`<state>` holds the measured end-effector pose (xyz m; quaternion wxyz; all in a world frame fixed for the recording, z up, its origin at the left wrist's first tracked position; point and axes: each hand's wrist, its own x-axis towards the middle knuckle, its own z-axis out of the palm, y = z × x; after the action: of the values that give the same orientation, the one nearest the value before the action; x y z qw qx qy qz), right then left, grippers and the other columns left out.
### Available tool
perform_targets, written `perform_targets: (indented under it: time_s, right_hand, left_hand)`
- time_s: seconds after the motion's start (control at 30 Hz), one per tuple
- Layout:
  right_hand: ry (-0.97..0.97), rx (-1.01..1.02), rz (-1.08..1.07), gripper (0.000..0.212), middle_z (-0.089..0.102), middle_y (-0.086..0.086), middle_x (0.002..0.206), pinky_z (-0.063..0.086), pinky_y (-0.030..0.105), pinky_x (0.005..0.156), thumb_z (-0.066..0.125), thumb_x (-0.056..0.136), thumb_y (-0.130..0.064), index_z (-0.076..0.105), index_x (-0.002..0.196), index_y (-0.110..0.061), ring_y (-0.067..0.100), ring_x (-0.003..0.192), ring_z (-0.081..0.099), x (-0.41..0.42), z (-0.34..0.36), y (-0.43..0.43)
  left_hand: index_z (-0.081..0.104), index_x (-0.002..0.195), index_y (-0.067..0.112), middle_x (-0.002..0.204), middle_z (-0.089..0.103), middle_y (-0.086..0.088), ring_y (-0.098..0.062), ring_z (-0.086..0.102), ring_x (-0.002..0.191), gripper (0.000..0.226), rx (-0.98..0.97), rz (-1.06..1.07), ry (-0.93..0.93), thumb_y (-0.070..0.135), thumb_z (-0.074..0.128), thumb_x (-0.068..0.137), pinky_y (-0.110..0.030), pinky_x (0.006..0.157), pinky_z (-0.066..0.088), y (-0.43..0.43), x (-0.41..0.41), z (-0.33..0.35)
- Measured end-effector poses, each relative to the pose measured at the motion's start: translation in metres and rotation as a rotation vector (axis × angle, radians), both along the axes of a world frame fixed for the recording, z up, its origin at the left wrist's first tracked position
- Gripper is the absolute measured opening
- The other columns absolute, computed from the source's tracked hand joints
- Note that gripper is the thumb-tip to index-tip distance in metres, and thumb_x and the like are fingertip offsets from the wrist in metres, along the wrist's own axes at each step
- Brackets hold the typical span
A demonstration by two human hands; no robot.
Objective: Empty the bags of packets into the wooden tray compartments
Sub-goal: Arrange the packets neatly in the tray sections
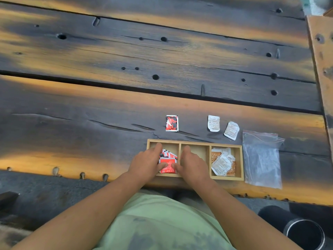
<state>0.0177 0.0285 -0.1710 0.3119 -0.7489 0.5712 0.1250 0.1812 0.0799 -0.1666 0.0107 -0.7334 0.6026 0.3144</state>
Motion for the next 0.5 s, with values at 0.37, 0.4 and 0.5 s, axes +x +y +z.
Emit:
perform_targets:
  time_s: [0.37,0.4,0.5]
  right_hand:
    - [-0.209,0.084,-0.052,0.016,0.064,-0.004,0.082,0.05,0.037,0.07,0.064,0.092,-0.033,0.054,0.092,-0.02,0.02,0.079,0.06,0.0,0.008,-0.03]
    - [-0.233,0.07,-0.06,0.015,0.064,-0.005,0.081,0.049,0.036,0.069,0.063,0.092,-0.032,0.055,0.09,-0.021,0.019,0.077,0.06,0.001,0.011,-0.036]
    - [-0.321,0.055,-0.136,0.015,0.063,-0.003,0.072,0.044,0.032,0.062,0.064,0.092,-0.031,0.057,0.083,-0.02,0.016,0.07,0.059,0.005,0.014,-0.058]
  left_hand:
    - [0.048,0.107,0.023,0.101,0.069,-0.002,-0.023,0.062,0.09,0.035,0.012,0.088,0.105,0.049,0.065,0.09,-0.033,0.063,0.038,-0.011,0.013,0.0]
    - [0.051,0.104,0.023,0.097,0.068,0.0,-0.023,0.061,0.089,0.031,-0.005,0.089,0.126,0.047,0.066,0.09,-0.033,0.064,0.038,-0.014,0.014,0.001]
    - [0.057,0.095,0.021,0.087,0.06,0.006,-0.02,0.057,0.086,0.015,-0.086,0.096,0.184,0.033,0.065,0.092,-0.032,0.067,0.038,-0.032,0.015,0.004]
